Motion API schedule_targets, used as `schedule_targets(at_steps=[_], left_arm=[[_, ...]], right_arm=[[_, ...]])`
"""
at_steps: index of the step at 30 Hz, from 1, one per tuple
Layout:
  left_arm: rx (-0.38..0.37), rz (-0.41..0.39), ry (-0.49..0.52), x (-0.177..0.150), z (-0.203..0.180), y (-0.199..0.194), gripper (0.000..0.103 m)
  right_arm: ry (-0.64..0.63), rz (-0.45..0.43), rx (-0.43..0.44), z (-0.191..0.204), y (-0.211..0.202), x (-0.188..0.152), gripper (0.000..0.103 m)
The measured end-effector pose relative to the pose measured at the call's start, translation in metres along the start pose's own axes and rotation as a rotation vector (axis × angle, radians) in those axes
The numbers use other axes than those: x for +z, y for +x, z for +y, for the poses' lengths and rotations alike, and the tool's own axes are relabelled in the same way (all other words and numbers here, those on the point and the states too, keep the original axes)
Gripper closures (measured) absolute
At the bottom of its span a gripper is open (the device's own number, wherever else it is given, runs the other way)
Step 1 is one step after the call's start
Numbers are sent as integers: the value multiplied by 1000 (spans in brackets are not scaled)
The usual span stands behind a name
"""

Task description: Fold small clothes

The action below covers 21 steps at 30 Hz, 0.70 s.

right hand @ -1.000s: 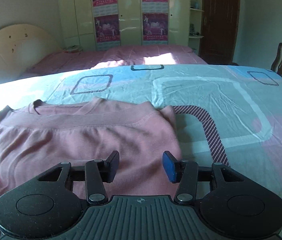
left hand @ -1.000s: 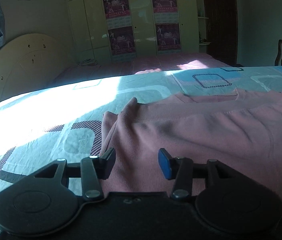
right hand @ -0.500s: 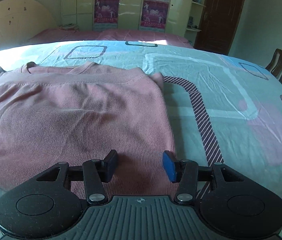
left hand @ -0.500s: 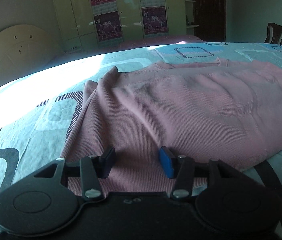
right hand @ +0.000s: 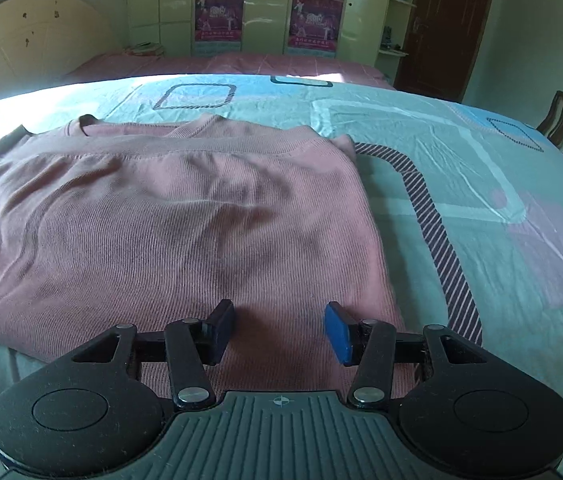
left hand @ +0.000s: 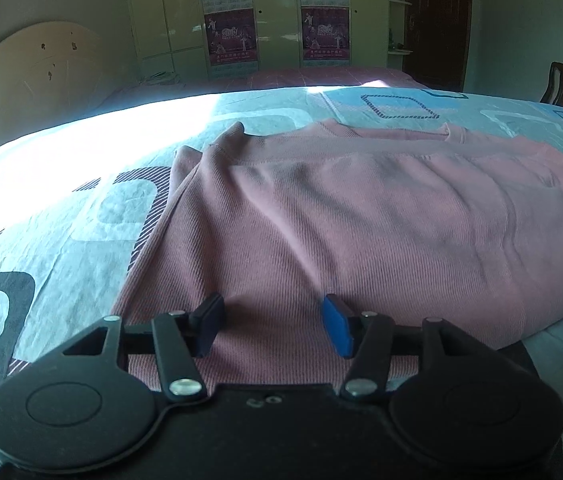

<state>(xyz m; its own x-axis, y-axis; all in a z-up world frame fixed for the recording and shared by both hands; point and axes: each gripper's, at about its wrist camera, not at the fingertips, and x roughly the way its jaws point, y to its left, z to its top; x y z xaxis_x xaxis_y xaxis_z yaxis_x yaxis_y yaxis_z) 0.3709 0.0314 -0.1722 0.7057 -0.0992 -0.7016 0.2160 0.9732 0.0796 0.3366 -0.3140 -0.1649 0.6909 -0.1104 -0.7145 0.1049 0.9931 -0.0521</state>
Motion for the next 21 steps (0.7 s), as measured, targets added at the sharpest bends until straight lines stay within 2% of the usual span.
schedule_targets(at_steps=[3, 7, 12, 15, 17, 18, 20, 21], left_arm=[[-7, 12, -22, 8, 0, -3, 49], [-22, -10, -44, 22, -3, -7, 48], [-31, -34, -41, 41, -15, 1, 42], [-12, -26, -43, 45, -18, 15, 42], [13, 8, -63, 44, -14, 30, 42], [17, 22, -79, 43, -11, 36, 40], [11, 26, -134, 37, -1, 42, 28], [7, 27, -147, 36, 2, 42, 27]], right_arm=[[27, -21, 62, 0, -9, 8, 54], [19, -73, 105, 17, -14, 28, 54], [9, -114, 150, 40, -3, 57, 54], [-21, -112, 129, 46, 17, 68, 54], [-35, -98, 99, 40, 31, 68, 54], [-43, -87, 80, 37, 38, 67, 54], [-49, -45, 28, 20, 54, 59, 54], [-42, -39, 20, 9, 60, 54, 54]])
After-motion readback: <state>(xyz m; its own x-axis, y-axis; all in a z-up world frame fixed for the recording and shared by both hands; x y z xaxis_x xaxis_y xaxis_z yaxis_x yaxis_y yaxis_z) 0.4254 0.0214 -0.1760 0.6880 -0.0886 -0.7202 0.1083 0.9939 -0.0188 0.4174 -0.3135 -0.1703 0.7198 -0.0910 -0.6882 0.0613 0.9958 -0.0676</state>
